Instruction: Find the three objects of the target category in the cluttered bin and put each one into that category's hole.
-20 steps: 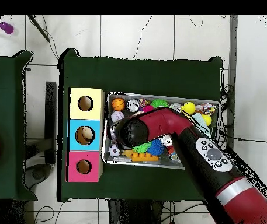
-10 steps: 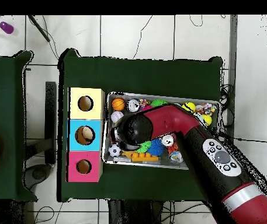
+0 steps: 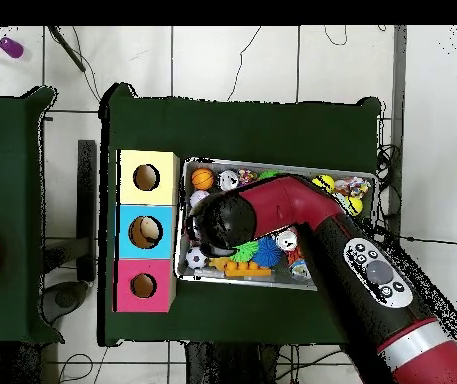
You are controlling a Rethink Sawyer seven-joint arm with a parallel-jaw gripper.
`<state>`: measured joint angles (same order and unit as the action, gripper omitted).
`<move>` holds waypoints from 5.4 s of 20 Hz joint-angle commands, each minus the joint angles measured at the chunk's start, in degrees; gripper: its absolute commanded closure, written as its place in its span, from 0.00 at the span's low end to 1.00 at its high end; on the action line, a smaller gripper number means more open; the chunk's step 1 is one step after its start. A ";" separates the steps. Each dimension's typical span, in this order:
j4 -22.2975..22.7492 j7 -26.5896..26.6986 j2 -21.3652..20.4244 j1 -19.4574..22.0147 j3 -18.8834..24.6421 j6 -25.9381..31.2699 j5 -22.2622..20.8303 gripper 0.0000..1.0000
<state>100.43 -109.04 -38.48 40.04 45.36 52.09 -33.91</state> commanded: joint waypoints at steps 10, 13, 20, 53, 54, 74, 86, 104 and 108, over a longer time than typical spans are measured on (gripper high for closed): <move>1.38 1.79 -8.38 -4.37 -1.86 7.11 7.08 1.00; 1.62 1.52 -9.23 -4.95 -2.29 7.40 8.18 1.00; 2.77 -0.26 -10.26 -6.96 -4.01 6.68 8.91 1.00; 6.56 -10.79 -14.42 -20.49 -17.83 3.20 11.66 1.00; 6.50 -11.01 -14.42 -20.98 -18.33 3.12 11.76 1.00; 2.65 -11.68 -12.62 -28.38 -26.50 2.12 12.68 1.00; -3.01 -15.15 -8.62 -34.35 -31.56 3.80 12.13 1.00; -12.64 -19.95 -1.13 -45.20 -41.24 7.17 15.36 1.00; -13.07 -19.24 -0.79 -45.89 -42.34 7.21 16.27 1.00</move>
<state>90.74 -114.28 -42.37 -6.04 6.48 52.92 -19.79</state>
